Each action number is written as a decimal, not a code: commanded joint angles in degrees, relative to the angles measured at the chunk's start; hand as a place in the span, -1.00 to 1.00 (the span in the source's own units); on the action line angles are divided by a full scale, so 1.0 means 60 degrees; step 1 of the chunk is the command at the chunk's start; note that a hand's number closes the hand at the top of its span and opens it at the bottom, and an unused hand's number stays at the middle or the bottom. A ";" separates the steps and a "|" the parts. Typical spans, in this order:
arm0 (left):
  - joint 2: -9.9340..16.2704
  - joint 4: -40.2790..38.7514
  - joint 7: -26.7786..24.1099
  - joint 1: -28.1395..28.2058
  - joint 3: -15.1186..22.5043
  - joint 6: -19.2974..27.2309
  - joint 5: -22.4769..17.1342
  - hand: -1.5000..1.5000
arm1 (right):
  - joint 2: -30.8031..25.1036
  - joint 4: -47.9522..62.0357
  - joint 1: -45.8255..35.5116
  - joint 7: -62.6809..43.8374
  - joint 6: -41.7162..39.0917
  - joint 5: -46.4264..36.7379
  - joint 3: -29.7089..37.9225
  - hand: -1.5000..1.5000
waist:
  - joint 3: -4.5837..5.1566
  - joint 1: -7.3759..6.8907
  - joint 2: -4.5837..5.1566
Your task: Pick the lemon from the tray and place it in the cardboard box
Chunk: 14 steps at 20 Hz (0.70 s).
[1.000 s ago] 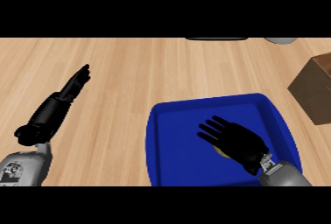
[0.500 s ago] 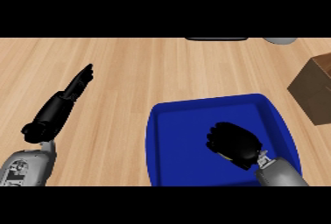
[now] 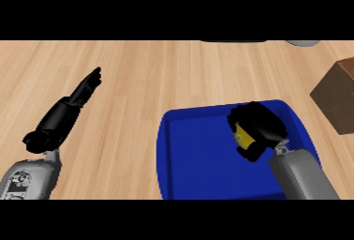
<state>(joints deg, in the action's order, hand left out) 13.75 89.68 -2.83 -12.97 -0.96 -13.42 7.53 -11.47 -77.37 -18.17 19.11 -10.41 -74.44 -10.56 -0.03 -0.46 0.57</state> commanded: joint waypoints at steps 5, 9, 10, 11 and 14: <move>-0.0160 -0.0200 -0.0118 -0.0291 0.0227 0.0031 0.0185 0.00 | 0.1086 0.2274 -0.3407 -0.4000 0.0678 -0.0066 0.2809 1.00 | -0.0001 -0.0389 0.0071; -0.0118 -0.0579 -0.0216 -0.0383 0.0059 0.0146 0.0333 0.00 | 0.0875 0.2545 -0.4686 -0.4517 0.0776 -0.0461 0.2710 1.00 | 0.0008 -0.0094 -0.0041; 0.0002 -0.0050 -0.0046 0.0000 -0.0058 -0.0083 0.0043 0.00 | 0.0814 0.2810 -0.4743 -0.4470 0.1252 -0.0373 0.2941 1.00 | 0.0004 -0.0145 -0.0058; -0.0128 -0.0557 -0.0579 0.0020 0.0119 0.0127 0.0405 0.00 | 0.0487 0.2194 -0.4982 -0.4625 0.0445 -0.0021 0.3266 1.00 | 0.0010 -0.0005 -0.0076; -0.0047 -0.0563 -0.0052 -0.0467 -0.0086 0.0014 0.0183 0.00 | 0.0649 0.2125 -0.5189 -0.5828 0.1478 -0.0368 0.3663 1.00 | 0.0007 0.0040 -0.0071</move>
<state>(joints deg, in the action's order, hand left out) 12.86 87.98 -3.76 -13.68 -0.29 -12.84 9.16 -7.06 -64.05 -45.94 -9.98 -4.44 -75.95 8.27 0.01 -0.95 0.24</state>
